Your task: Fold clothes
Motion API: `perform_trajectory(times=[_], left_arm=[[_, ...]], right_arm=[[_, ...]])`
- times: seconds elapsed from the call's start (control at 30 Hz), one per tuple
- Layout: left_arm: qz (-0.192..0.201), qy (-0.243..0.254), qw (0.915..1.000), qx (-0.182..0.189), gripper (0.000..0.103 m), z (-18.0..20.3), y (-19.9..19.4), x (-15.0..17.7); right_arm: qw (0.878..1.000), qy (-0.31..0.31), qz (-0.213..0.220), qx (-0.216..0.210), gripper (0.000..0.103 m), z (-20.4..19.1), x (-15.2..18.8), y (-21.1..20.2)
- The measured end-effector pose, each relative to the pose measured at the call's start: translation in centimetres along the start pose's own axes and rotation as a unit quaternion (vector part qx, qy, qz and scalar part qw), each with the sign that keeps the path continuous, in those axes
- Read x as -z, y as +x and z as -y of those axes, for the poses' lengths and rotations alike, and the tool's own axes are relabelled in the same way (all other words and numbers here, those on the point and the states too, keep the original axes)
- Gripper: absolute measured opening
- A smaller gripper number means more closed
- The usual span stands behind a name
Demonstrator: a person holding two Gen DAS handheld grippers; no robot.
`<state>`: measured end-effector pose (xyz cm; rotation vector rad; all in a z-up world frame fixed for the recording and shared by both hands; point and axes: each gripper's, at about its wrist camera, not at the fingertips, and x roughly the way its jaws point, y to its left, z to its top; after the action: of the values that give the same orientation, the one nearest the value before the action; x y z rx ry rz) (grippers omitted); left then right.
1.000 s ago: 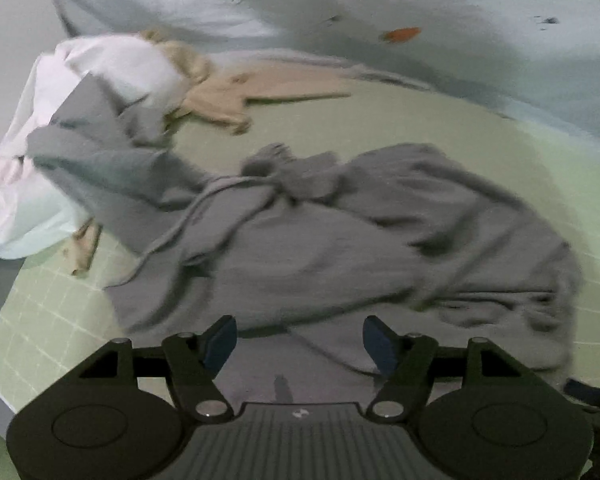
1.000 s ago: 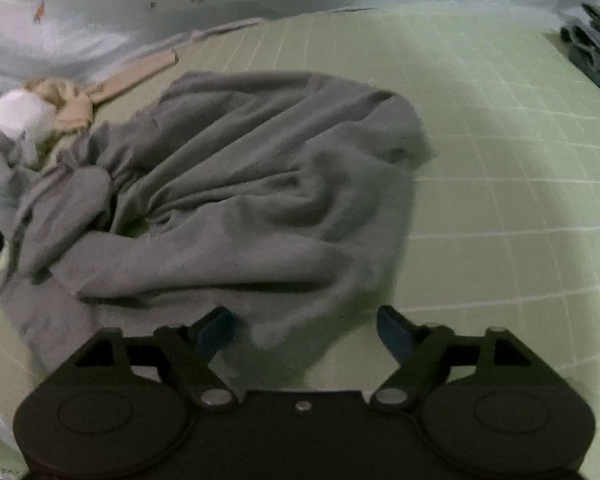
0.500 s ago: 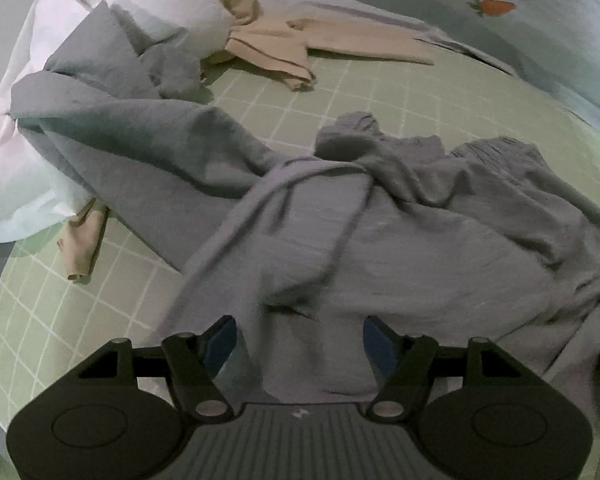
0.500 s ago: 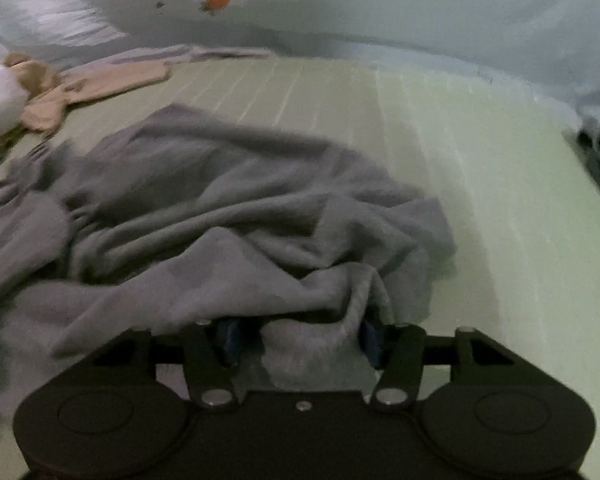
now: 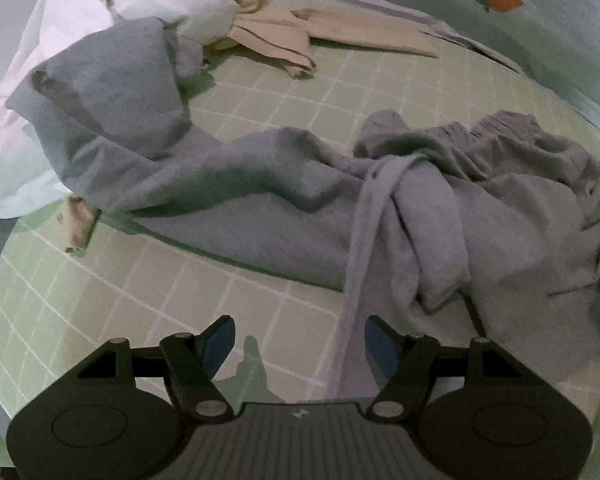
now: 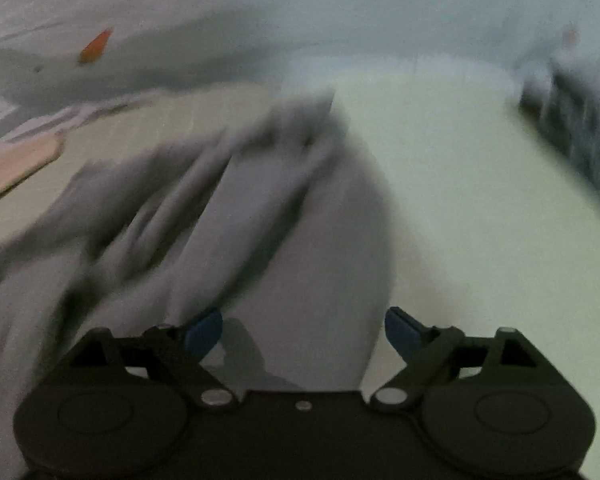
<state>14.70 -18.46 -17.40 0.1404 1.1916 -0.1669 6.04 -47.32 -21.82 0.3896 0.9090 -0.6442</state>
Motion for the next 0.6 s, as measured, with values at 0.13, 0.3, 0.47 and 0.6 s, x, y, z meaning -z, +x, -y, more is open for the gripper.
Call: perform_trajectory(times=[0.13, 0.3, 0.47, 0.6], left_arm=[[0.007, 0.024, 0.9997, 0.003, 0.072, 0.7, -0.5, 0.5], [0.015, 0.041, 0.9990, 0.008, 0.073, 0.8, -1.4, 0.9], [0.029, 0.037, 0.9989, 0.006, 0.073, 0.7, -2.9, 1.8], [0.035, 0.027, 0.9990, 0.006, 0.073, 0.9, -4.0, 3.1]], right_arm=[[1.000, -0.023, 0.003, -0.020, 0.097, -2.4, 3.4, -1.5], [0.998, -0.059, 0.007, -0.020, 0.098, -5.4, 5.8, -2.5], [0.993, -0.097, 0.042, -0.057, 0.062, -6.9, 7.8, -4.1], [0.988, -0.114, 0.037, -0.094, 0.005, -5.7, 8.3, -5.1]])
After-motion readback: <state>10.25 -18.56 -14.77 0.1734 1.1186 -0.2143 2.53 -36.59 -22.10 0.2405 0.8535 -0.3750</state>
